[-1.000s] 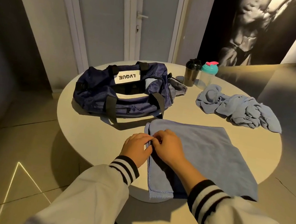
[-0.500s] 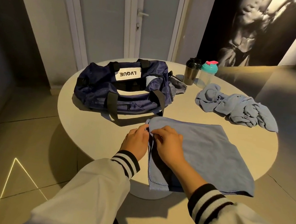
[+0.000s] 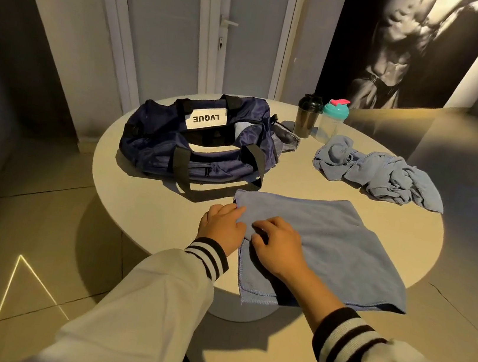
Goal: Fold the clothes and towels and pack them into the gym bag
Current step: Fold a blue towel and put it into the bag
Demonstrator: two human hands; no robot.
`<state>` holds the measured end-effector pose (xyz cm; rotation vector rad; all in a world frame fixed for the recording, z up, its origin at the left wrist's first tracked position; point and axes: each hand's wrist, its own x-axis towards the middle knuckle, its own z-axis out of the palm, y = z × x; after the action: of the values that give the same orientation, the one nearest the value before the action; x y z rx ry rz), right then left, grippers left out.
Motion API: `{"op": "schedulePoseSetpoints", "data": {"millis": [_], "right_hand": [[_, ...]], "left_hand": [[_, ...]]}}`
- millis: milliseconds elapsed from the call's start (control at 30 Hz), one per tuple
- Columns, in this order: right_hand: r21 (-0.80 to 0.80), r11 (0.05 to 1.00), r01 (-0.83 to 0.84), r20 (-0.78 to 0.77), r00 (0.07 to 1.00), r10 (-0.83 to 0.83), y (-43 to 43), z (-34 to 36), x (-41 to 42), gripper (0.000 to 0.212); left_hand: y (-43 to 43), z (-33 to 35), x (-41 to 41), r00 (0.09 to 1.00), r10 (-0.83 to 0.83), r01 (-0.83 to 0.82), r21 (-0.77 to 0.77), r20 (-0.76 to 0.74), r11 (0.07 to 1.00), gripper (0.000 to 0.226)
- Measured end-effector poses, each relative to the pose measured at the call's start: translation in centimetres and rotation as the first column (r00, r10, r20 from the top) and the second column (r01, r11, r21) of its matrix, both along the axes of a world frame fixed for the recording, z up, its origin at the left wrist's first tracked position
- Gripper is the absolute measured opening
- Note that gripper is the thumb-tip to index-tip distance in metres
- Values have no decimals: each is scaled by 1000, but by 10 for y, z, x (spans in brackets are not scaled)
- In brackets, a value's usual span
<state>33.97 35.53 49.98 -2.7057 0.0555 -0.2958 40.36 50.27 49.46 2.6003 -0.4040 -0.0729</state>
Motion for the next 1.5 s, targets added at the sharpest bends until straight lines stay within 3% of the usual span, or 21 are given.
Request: {"op": "schedulePoseSetpoints", "data": {"millis": [133,233,333,500,567,767,833,933,1067,1167,1367,1500], "right_hand": [[-41,998,-43,-24,999,42,0,-3,-4,48],[-103,992,-74,-65,996,68,4,-5,-7,53],[-120,989,-83,-165,984,63,5,-4,-4,59],[-116,991,-68,-223,974,40,7,-3,2,59],[-62,998,-31,-185,983,19,7,-3,5,58],[247,967,61,28,997,-70,6,5,8,42],[282,958,57,137,986,-99,5,8,-1,30],[139,990,39,228,971,-70,6,12,-17,13],[105,994,-3,92,996,-7,14,4,-33,15],[49,999,2,124,992,-8,16,-10,-45,22],[48,998,30,172,984,-38,15,-11,-48,14],[229,973,36,75,996,-54,10,2,-44,16]], "left_hand": [[-11,22,13,999,-16,22,216,-29,976,57],[-14,31,22,994,12,13,237,-104,971,68],[-15,22,29,1000,4,3,246,-27,969,68],[-3,4,27,987,-19,40,-126,159,991,45],[0,-1,17,977,-19,60,-186,214,981,35],[9,-2,-16,988,-83,121,-319,130,940,28],[12,-6,-27,982,-100,145,-297,162,944,28],[13,-6,-38,975,-117,159,-229,188,960,28],[10,-1,-48,968,-145,172,-120,206,978,33],[9,-5,-52,961,-170,173,5,219,985,38],[7,3,-68,980,-109,112,-7,166,994,44],[5,7,-84,982,-133,133,9,130,991,44]]}}
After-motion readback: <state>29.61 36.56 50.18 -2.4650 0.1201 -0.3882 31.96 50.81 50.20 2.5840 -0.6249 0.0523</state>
